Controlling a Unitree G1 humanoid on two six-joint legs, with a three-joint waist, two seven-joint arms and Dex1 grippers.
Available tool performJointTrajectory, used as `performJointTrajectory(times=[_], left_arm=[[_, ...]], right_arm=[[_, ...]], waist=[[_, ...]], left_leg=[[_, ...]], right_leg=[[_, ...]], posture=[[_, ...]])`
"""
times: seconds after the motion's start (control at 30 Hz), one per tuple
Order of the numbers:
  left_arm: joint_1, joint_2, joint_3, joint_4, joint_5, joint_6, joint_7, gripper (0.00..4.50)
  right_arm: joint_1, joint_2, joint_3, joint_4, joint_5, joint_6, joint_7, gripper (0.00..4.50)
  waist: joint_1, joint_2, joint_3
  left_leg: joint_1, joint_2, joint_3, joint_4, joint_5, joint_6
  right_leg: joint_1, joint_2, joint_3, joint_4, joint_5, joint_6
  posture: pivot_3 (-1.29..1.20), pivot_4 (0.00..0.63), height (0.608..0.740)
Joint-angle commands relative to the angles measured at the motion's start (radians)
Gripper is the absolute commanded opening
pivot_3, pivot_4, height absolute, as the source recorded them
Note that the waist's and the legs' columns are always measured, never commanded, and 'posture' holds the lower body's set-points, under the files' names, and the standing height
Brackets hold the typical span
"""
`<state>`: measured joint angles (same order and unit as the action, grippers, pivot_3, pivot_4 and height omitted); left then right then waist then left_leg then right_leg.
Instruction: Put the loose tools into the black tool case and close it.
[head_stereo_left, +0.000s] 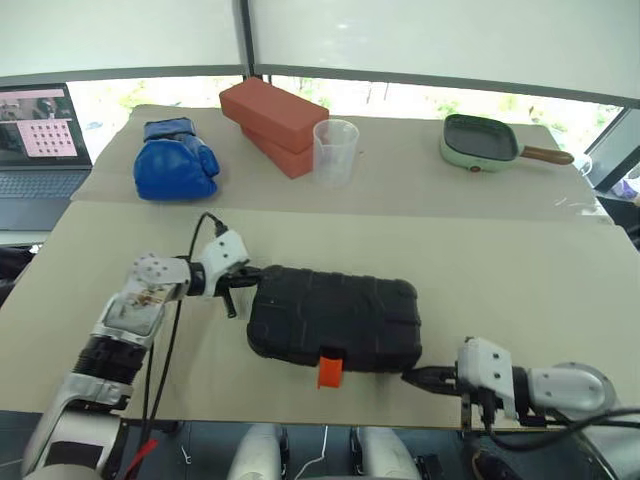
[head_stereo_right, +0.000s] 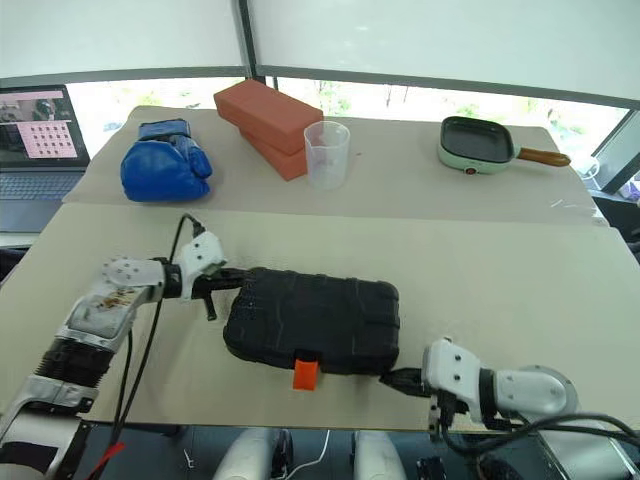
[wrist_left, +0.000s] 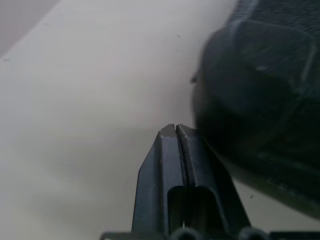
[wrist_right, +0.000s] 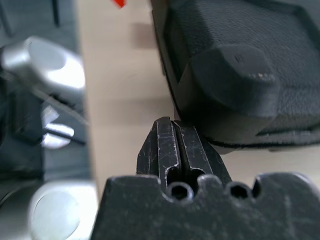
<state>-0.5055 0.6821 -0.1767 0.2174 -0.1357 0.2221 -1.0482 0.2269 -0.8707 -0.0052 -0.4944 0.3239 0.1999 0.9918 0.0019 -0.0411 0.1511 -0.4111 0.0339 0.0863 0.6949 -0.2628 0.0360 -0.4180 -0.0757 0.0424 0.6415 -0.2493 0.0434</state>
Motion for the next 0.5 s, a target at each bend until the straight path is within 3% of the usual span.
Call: performJointTrajectory(times=[0.03,0.23,0.4,0.5], left_arm=[[0.012,0.013,-0.024,-0.119,-0.046,0.028,-0.104,0.08],[0.06,0.047,-0.014,-0.157,-0.022,0.003,-0.132,0.08],[0.039,0.066,0.041,-0.139,-0.037,0.016,-0.112,0.08],[-0.061,0.089,0.105,-0.156,-0.124,0.143,-0.142,0.08]], right_arm=[[-0.132,0.039,-0.032,0.074,-0.004,0.029,-0.063,0.0],[-0.261,0.067,-0.046,0.232,-0.057,0.024,-0.096,0.0],[-0.228,0.029,-0.085,0.206,-0.023,0.026,-0.04,0.0],[-0.164,-0.006,-0.147,0.134,0.049,0.052,0.021,0.0]], waist=[[0.0,0.0,0.0],[0.009,0.0,0.0],[0.011,0.0,0.0],[0.012,0.0,0.0]], left_leg=[[-0.001,0.0,0.0,0.001,0.0,0.0],[-0.002,-0.001,0.0,0.002,0.0,0.0],[-0.003,-0.001,0.0,0.002,0.0,0.0],[-0.004,-0.001,-0.001,0.002,0.0,0.001]], right_leg=[[-0.001,0.0,0.0,0.001,0.0,0.0],[-0.002,-0.001,0.0,0.002,0.001,0.001],[-0.002,-0.001,-0.001,0.002,0.001,0.001],[-0.002,-0.001,-0.001,0.002,0.001,0.001]], posture=[[0.0,0.15,0.738],[0.0,0.15,0.738],[0.0,0.15,0.738],[0.0,0.15,0.738]])
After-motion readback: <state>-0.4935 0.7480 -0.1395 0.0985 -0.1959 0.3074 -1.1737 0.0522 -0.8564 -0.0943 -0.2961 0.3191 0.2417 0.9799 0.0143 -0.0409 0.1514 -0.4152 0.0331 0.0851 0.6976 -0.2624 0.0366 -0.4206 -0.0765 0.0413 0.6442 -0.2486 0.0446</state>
